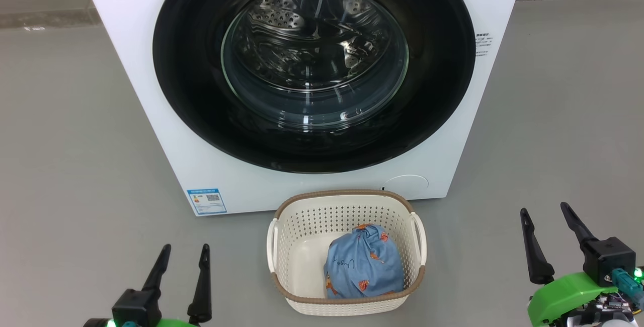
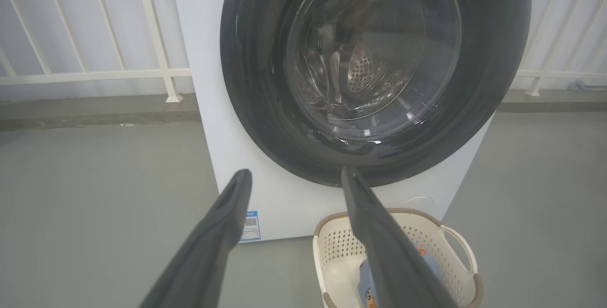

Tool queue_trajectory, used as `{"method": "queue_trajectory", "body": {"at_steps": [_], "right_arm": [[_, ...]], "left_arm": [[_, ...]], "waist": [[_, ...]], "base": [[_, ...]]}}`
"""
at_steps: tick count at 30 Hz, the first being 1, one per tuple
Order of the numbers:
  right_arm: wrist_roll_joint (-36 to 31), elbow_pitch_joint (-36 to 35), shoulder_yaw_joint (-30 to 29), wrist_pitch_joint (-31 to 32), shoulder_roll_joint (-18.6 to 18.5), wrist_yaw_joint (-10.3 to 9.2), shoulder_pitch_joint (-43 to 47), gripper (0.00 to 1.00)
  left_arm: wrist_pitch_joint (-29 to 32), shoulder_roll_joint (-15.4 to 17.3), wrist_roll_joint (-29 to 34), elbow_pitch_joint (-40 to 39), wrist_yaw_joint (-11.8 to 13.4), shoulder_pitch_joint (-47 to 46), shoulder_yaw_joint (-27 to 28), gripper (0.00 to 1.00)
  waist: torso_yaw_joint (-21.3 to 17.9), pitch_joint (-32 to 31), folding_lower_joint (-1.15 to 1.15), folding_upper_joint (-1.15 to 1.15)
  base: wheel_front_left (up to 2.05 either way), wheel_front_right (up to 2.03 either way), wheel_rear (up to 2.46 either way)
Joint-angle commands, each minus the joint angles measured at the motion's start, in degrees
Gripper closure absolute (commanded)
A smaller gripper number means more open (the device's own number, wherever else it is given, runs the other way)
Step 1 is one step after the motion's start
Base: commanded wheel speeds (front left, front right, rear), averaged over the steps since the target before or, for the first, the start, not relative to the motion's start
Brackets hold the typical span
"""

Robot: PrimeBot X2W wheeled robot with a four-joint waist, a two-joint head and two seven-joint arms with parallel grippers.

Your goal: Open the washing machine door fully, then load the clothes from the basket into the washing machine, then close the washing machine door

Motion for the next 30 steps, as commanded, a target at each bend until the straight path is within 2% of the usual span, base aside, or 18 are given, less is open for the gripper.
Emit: {"method": "queue_trajectory", "body": {"at_steps": [1, 18, 30], "right_arm": [[-1.09, -1.71, 0.89, -0.70, -0.62, 0.31, -0.48, 0.00], [-1.08, -2.19, 0.70, -0.61, -0.04, 0.31, -0.03, 0.00], [-0.94, -2.06, 0.69, -0.65, -0.06, 0.31, 0.00, 0.00]], "left_arm": [[-0.61, 0.40, 0.24, -0.73, 0.49, -2.54, 2.04, 0.00], [-0.61, 0.31, 0.85, -0.63, 0.57, -2.49, 2.16, 0.00], [-0.61, 0.31, 1.38, -0.88, 0.37, -2.47, 2.39, 0.00]], "waist": [[-0.02, -0.05, 0.00, 0.00], [0.04, 0.21, 0.00, 0.00], [-0.09, 0.10, 0.00, 0.00]], "base": [[0.00, 0.00, 0.00], [0.07, 0.07, -0.15], [0.90, 0.90, -1.80]]}}
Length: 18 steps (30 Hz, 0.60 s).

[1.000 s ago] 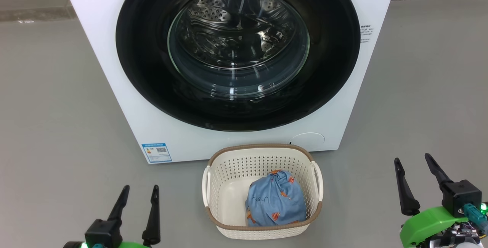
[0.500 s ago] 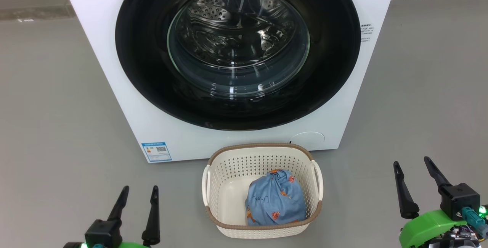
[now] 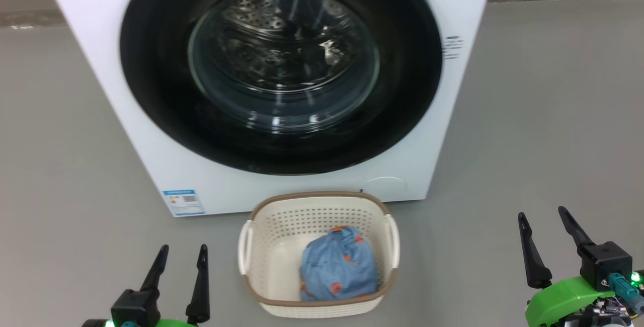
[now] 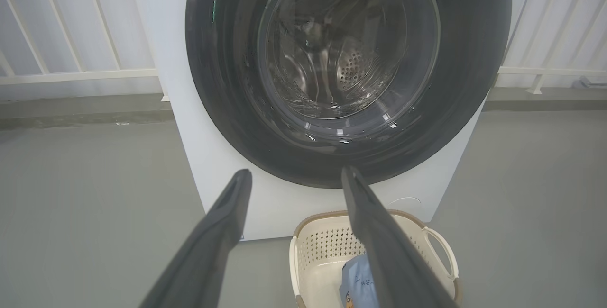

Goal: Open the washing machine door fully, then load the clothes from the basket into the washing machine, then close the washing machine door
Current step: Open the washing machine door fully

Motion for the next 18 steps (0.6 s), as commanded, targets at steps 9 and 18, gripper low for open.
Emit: {"method": "queue_trajectory", "body": {"at_steps": [9, 18], "right_arm": [[-0.14, -1.74, 0.68, -0.55, -0.91, 0.31, -1.21, 0.00], [0.13, -1.58, 0.72, -0.66, -0.87, 0.31, -1.52, 0.00]], "left_arm": [[-0.61, 0.16, 0.58, -2.58, -0.46, -2.61, 1.82, 0.00], [-0.61, 0.22, 1.28, -3.21, -0.89, -1.98, 1.95, 0.00]], "waist": [[-0.10, 0.07, 0.00, 0.00], [-0.30, 0.18, 0.00, 0.00]], "base": [[1.17, 1.17, -2.33], [0.57, 0.57, -1.14]]}}
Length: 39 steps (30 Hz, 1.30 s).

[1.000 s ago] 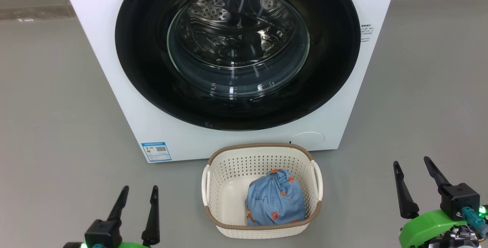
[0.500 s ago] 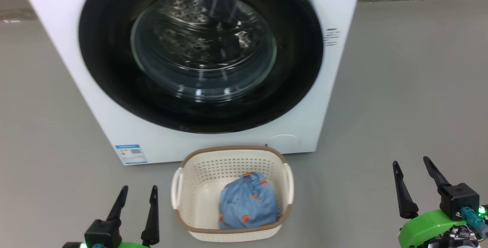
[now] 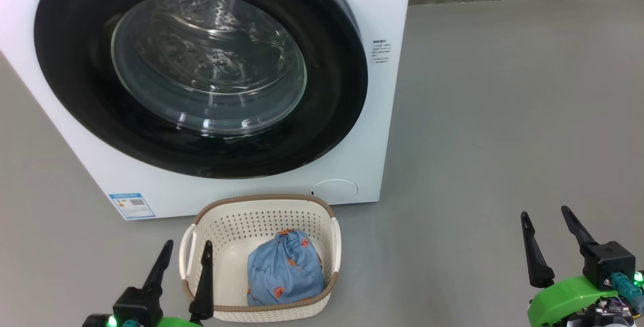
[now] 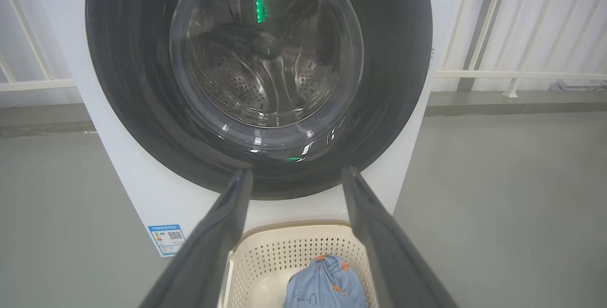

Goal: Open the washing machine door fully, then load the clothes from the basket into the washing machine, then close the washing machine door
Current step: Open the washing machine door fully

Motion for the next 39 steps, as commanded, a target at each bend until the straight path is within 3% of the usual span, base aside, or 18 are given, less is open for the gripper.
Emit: {"method": "queue_trajectory", "body": {"at_steps": [1, 24, 36, 37, 39], "right_arm": [[0.13, -1.56, 1.18, -0.68, -0.77, 0.31, -1.52, 0.00], [0.26, -1.28, 0.81, -0.89, -1.06, 0.31, -2.29, 0.00], [4.26, -0.78, -1.04, -0.67, -0.86, 0.31, -8.61, 0.00], [4.97, -0.45, -1.37, -0.76, -0.84, 0.31, -9.53, 0.27], [6.88, 0.38, -1.95, -1.08, -0.76, 0.31, -11.46, 0.93]], "left_arm": [[-0.61, 0.65, 0.79, -1.97, 0.22, -1.88, 2.04, 0.00], [-0.61, 0.25, 1.23, -2.13, 0.39, -2.04, 1.84, 0.00], [-0.61, 0.00, 1.66, -4.79, 0.33, -5.10, 1.38, 0.00], [-0.61, -0.04, 1.69, -4.99, 0.35, -5.45, 1.28, 0.00], [-0.61, -0.11, 1.62, -5.12, 0.32, -6.13, 1.08, 0.00]], "waist": [[-0.05, 0.04, 0.00, -0.01], [0.04, 0.85, 0.00, -0.01], [0.89, 7.35, 0.00, -0.01], [1.00, 8.02, 0.00, -0.01], [1.26, 9.29, 0.00, -0.01]], "base": [[0.18, 0.18, -0.35], [0.01, 0.01, -0.03], [0.00, 0.00, 0.00], [0.00, 0.00, 0.00], [0.00, 0.00, 0.00]]}}
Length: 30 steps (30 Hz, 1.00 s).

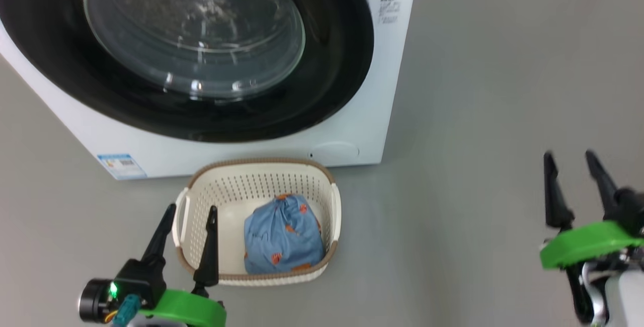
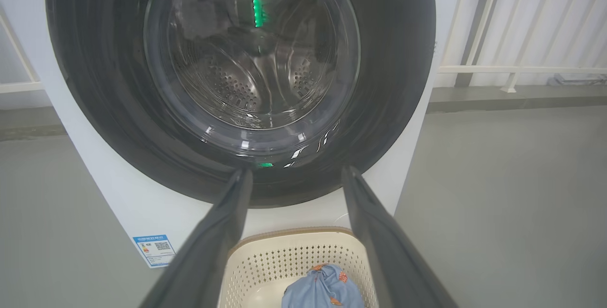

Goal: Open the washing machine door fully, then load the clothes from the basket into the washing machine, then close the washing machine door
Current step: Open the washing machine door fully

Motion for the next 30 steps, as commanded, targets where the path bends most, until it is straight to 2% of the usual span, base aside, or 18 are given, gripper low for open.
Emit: {"method": "queue_trajectory", "body": {"at_steps": [1, 4, 7, 8, 11, 17, 20, 24, 30], "right_arm": [[1.38, -0.42, 0.84, -0.96, -1.02, 0.31, -3.71, 1.00], [3.09, 1.20, 0.58, -1.41, -1.38, 0.31, -6.55, 1.00], [9.43, 3.50, 0.23, -1.30, -0.68, 0.31, -9.98, 1.00], [9.43, 3.50, 0.23, -1.30, -0.68, 0.31, -9.98, 1.00], [22.44, 5.87, -0.02, 1.28, 0.39, 0.31, -14.08, 1.00], [48.68, 10.34, -2.09, 11.50, 1.25, 0.31, -21.63, 1.00], [59.32, 14.19, -4.00, 18.06, 1.62, 0.31, -25.25, 1.00], [68.78, 19.74, -5.78, 25.60, 1.87, 0.31, -30.37, 1.00], [75.74, 26.78, -6.14, 33.92, 1.99, 0.31, -38.12, 1.00]], "left_arm": [[-0.60, 0.44, 0.17, -1.84, 0.23, -2.70, 1.49, 0.00], [-0.60, 0.36, 0.17, -1.94, 0.19, -3.59, 1.18, 0.00], [-0.60, 0.30, 0.37, -1.83, 0.24, -4.48, 0.78, 0.00], [-0.60, 0.30, 0.37, -1.83, 0.24, -4.48, 0.78, 0.00], [-0.60, 0.26, 0.54, -1.68, 0.08, -5.52, 0.54, 0.00], [-0.60, 0.21, 1.21, -1.79, -0.42, -6.84, -0.14, 0.00], [-0.60, 0.19, 1.40, -1.86, -0.58, -7.05, -0.40, 0.00], [-0.60, 0.17, 1.51, -1.84, -0.70, -7.45, -0.84, 0.00], [-0.60, 0.13, 1.62, -1.59, -0.89, -8.59, -1.75, 0.00]], "waist": [[0.74, 2.84, -0.01, 0.00], [1.14, 4.39, -0.01, 0.00], [1.49, 5.74, -0.01, 0.00], [1.49, 5.74, -0.01, 0.00], [1.89, 6.91, -0.01, 0.00], [2.41, 7.94, -0.01, 0.00], [2.60, 8.28, -0.01, 0.00], [2.97, 9.06, -0.01, 0.00], [4.09, 10.80, -0.01, 0.00]], "base": [[0.00, 0.00, 0.00], [0.00, 0.00, 0.00], [0.00, 0.00, 0.00], [0.00, 0.00, 0.00], [0.00, 0.00, 0.00], [0.00, 0.00, 0.00], [0.00, 0.00, 0.00], [0.00, 0.00, 0.00], [0.00, 0.00, 0.00]]}}
